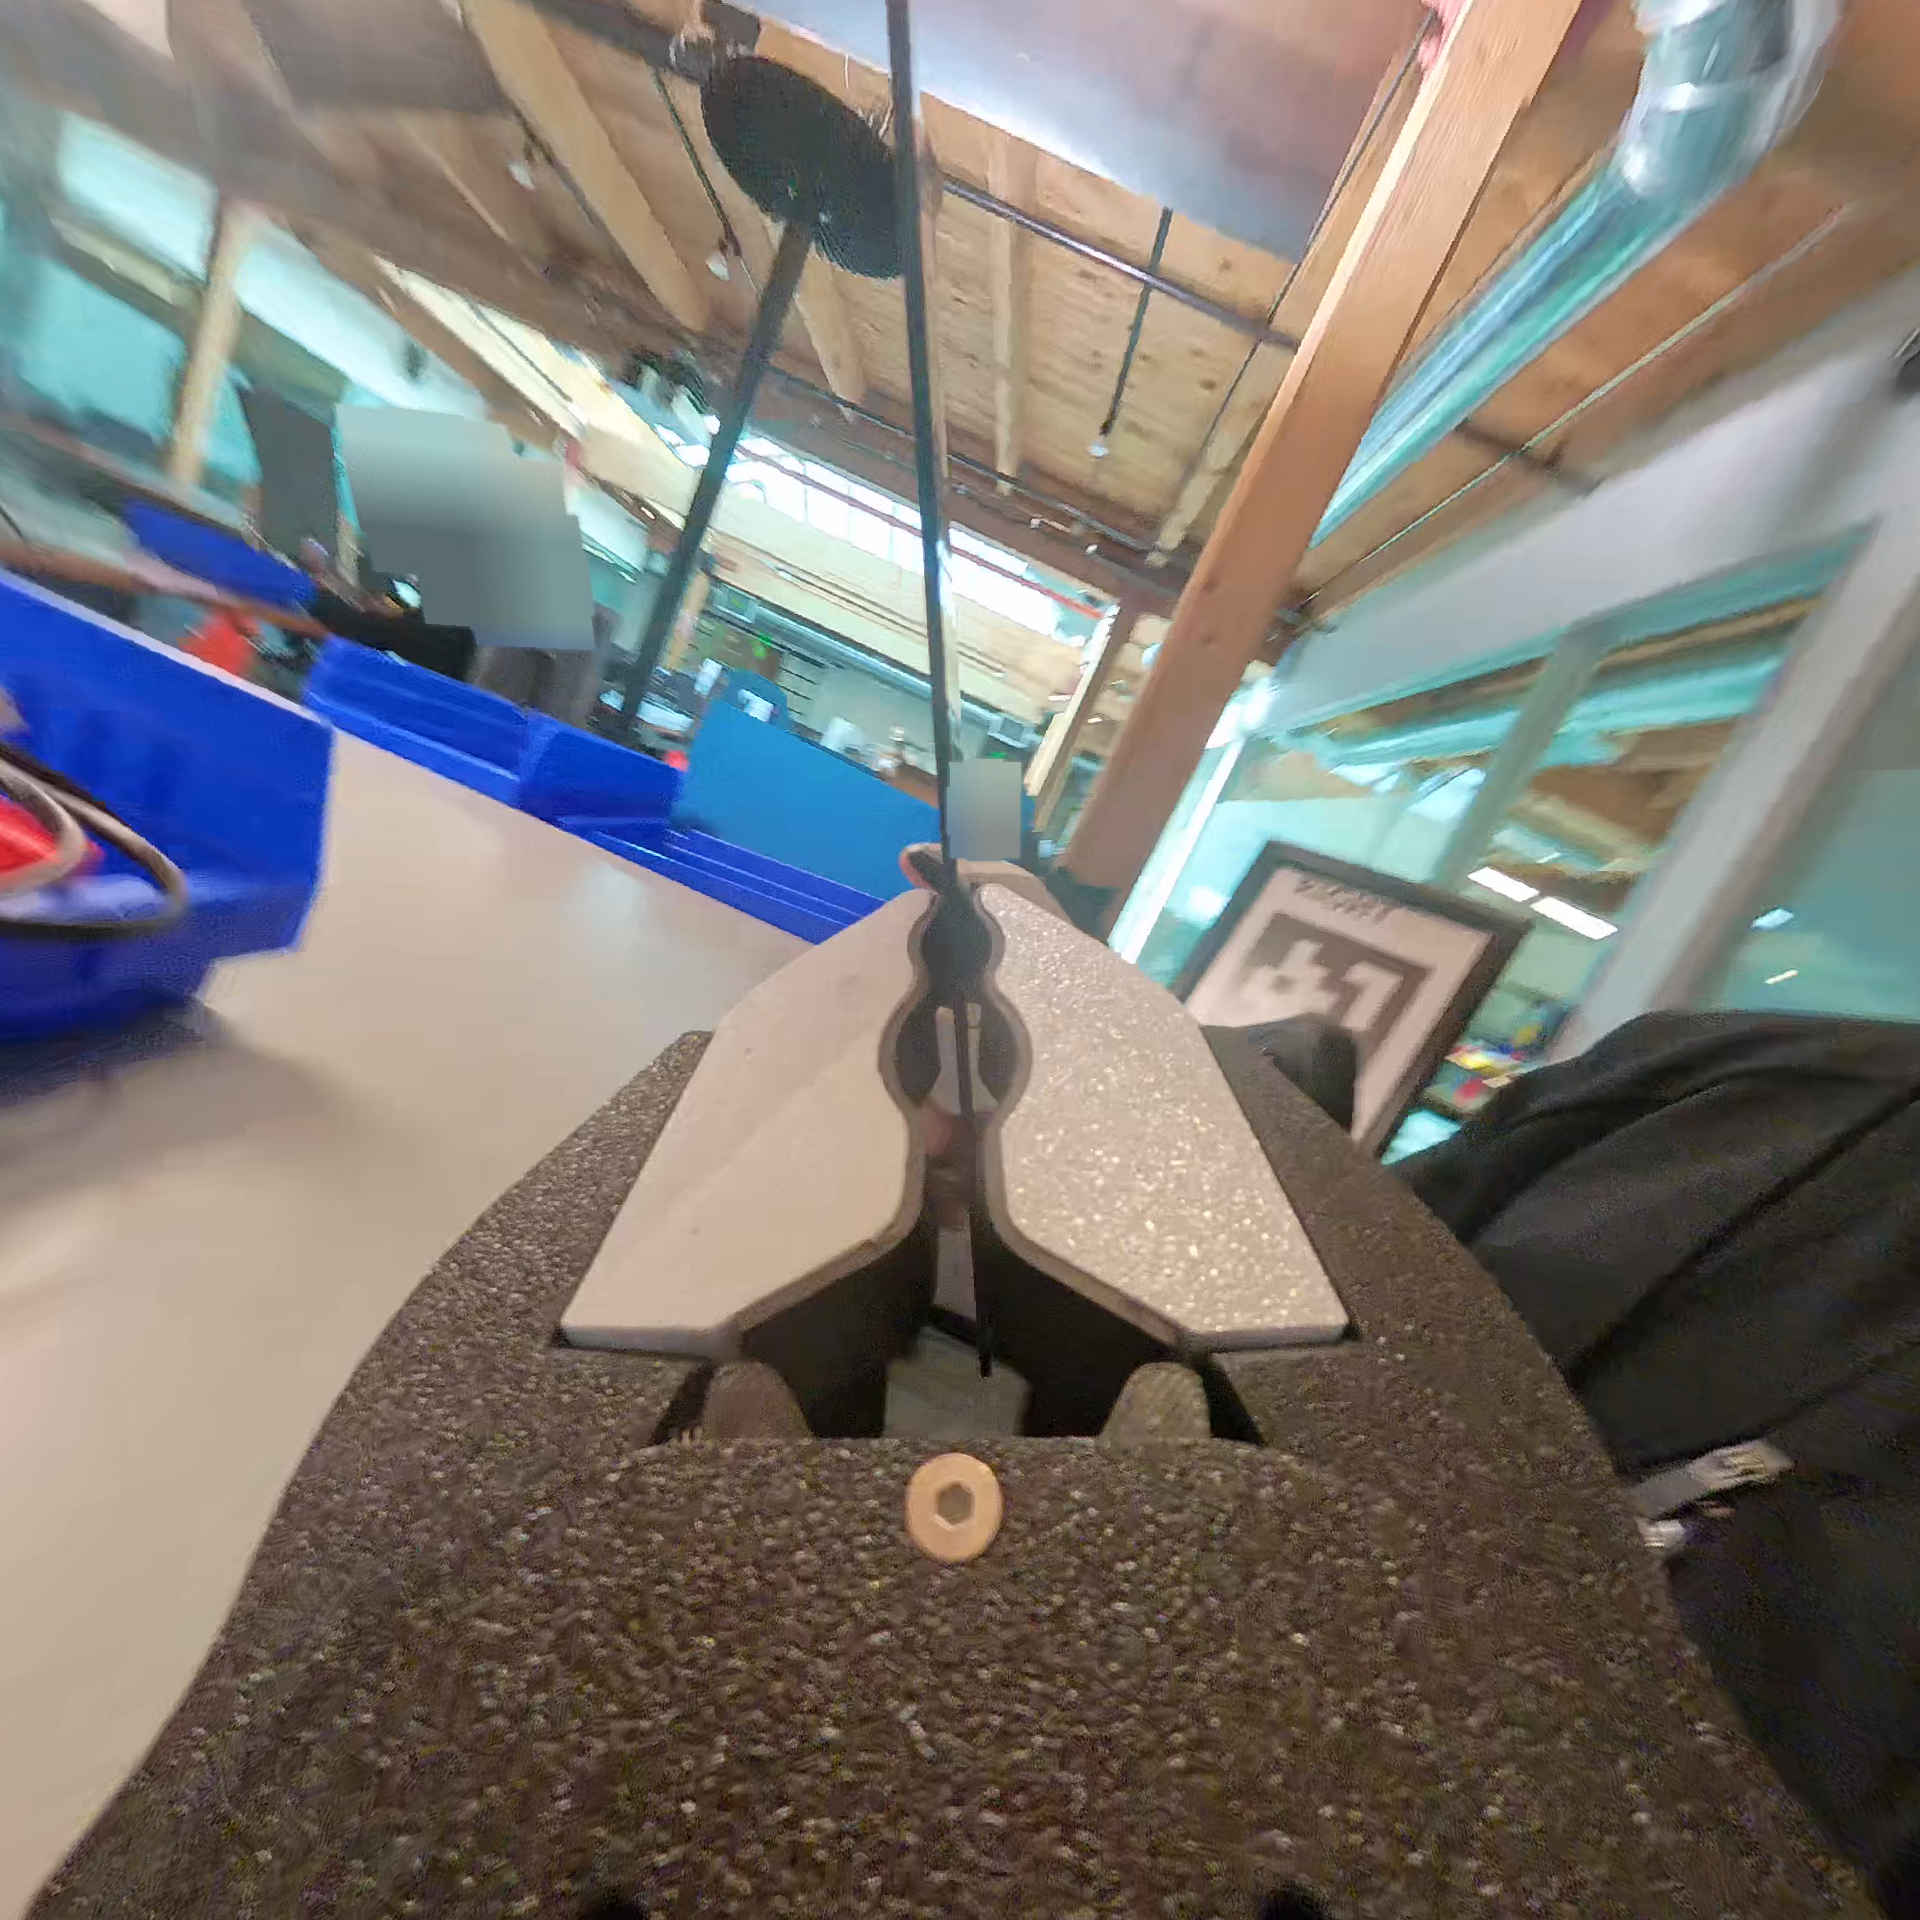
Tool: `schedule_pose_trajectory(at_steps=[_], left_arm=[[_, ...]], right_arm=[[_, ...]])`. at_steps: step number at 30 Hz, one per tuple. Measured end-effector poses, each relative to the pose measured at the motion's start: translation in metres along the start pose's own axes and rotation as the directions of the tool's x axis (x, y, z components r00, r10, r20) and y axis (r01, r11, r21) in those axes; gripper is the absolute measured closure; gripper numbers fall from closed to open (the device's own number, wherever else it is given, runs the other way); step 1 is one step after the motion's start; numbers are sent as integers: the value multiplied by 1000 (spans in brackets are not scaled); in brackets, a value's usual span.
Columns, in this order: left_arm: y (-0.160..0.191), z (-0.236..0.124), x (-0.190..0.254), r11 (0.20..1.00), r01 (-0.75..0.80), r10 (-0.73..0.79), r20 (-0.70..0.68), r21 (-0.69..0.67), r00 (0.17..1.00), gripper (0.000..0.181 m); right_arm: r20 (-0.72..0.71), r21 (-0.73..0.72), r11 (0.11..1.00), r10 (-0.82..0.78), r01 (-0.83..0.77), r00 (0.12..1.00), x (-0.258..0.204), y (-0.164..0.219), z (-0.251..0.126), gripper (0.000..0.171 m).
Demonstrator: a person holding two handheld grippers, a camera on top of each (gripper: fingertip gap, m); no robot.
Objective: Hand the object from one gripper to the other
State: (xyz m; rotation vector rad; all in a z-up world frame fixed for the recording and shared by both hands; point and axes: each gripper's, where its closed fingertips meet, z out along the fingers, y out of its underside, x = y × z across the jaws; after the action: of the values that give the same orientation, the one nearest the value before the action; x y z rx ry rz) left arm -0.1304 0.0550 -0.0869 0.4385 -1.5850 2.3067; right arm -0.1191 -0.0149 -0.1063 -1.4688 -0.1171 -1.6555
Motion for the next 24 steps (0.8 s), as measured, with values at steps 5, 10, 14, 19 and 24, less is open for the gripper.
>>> schedule_pose_trajectory(at_steps=[5,10,14,19,24], left_arm=[[32,9,-3,951,277,-288,-61,-140,956,178],[71,22,-4,901,316,-332,-4,-297,943,178],[80,27,-5,913,239,-240,37,-330,970,166],[37,20,2,985,-73,74,5,-160,997,108],[13,6,-3,974,-221,223,27,-50,974,101]], right_arm=[[-64,-9,989,-150,149,987,-5,4,2,115],[-53,25,970,-240,242,969,-19,-1,2,113],[-30,55,969,-238,239,971,-27,-4,1,154],[67,11,999,30,-31,997,-19,1,3,170],[142,90,859,490,-504,860,11,-18,-2,170]])
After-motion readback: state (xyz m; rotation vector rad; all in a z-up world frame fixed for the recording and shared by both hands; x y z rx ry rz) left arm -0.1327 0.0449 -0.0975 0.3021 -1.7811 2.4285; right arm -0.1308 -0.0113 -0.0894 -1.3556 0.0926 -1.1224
